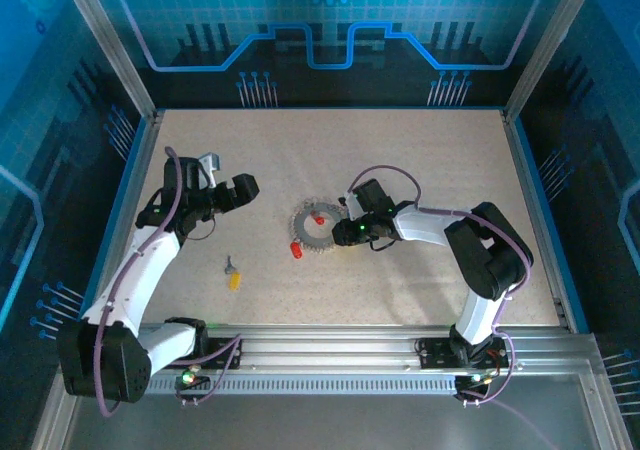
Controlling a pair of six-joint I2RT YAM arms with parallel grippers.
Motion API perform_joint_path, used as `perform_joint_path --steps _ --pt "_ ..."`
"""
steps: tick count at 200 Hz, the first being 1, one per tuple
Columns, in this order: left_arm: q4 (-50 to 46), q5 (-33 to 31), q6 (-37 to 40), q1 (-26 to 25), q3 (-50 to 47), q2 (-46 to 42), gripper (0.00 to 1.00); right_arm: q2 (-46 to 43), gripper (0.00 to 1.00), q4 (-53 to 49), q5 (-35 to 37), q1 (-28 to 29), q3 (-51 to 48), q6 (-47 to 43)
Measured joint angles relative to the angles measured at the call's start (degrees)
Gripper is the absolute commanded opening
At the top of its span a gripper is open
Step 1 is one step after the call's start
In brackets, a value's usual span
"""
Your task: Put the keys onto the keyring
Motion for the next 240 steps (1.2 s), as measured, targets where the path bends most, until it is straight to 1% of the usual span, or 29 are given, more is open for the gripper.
perform_joint_path --steps 25,62,85,99,136,155,175,187,222,240 --pt "0.0 0.15 -0.04 0.0 0.0 0.63 0.99 0.63 0.34 -0.24 -0.85 0.0 0.55 -1.09" --pt "-0.07 0.98 -0.07 0.0 0.02 1.22 0.99 3.39 0.35 -1.29 -2.45 -0.68 4.0 -3.19" --pt "-0.04 1.25 -0.22 0.0 0.02 1.27 0.99 3.58 0.4 -2.49 -2.95 -1.84 4.76 -4.09" --pt "-0.07 1.38 -0.22 0.0 0.02 1.27 0.99 3.58 0.41 -3.48 -2.82 -2.12 5.33 -4.85" --pt "-0.04 1.57 -0.28 0.0 0.02 1.27 0.99 3.58 0.39 -5.4 -1.6 -2.14 6.36 -5.4" --pt "-0.07 1.55 -0.28 0.0 0.02 1.27 0.99 3.65 0.33 -6.54 -0.15 -2.1 6.8 -5.16" --pt "-0.04 1.57 -0.46 0.0 0.02 1.27 0.99 4.09 0.33 -8.63 3.02 -1.46 8.41 -4.98" --pt "-0.07 1.57 -0.46 0.0 0.02 1.27 0.99 4.5 0.33 -9.22 3.67 -1.09 9.33 -5.18" --pt "-0.07 1.6 -0.5 0.0 0.02 1.27 0.99 6.54 0.36 -10.1 2.14 -0.72 11.85 -6.51" --pt "-0.09 1.6 -0.5 0.0 0.02 1.27 0.99 7.32 0.35 -10.29 0.35 -0.92 12.31 -7.15"
